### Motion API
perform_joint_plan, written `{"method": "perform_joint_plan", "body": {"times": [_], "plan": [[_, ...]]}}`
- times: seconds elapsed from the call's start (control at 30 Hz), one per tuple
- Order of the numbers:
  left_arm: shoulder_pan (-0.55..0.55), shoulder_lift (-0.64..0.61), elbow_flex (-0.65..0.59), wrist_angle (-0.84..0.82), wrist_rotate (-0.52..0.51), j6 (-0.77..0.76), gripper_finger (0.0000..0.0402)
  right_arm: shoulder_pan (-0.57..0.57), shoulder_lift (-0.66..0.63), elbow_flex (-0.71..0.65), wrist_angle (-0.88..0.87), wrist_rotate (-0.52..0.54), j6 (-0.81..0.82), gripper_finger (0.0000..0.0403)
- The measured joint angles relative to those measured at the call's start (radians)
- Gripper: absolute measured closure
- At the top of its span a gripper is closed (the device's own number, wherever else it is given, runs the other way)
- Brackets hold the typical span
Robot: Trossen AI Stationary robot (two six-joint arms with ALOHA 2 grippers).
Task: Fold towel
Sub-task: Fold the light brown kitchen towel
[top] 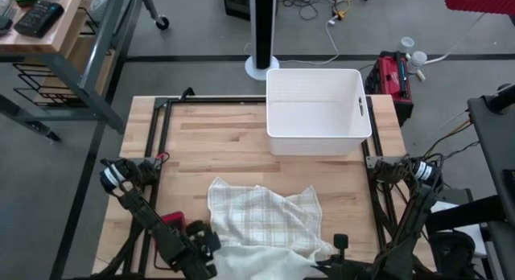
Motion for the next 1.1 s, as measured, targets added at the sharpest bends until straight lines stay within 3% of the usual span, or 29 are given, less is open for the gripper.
{"method": "perform_joint_plan", "body": {"times": [0.13,0.53,0.8,0.97,1.1], "plan": [[-0.024,-0.002,0.011,-0.071,0.0,-0.014,0.0324,0.0,0.0,0.0,0.001,0.0,-0.009,0.0403],[-0.039,-0.005,-0.005,-0.012,-0.049,-0.024,0.0232,0.0,0.0,-0.005,0.002,-0.027,-0.008,0.0403],[-0.032,0.013,-0.07,0.177,-0.048,0.013,0.0191,0.0,0.0,-0.006,0.004,-0.027,-0.009,0.0403],[-0.005,0.03,-0.066,0.167,-0.043,-0.053,0.0225,0.0,0.0,-0.006,0.005,-0.029,-0.009,0.0403],[-0.014,0.035,-0.039,0.144,-0.047,0.023,0.0326,0.0,0.0,-0.006,0.005,-0.029,-0.009,0.0403]]}}
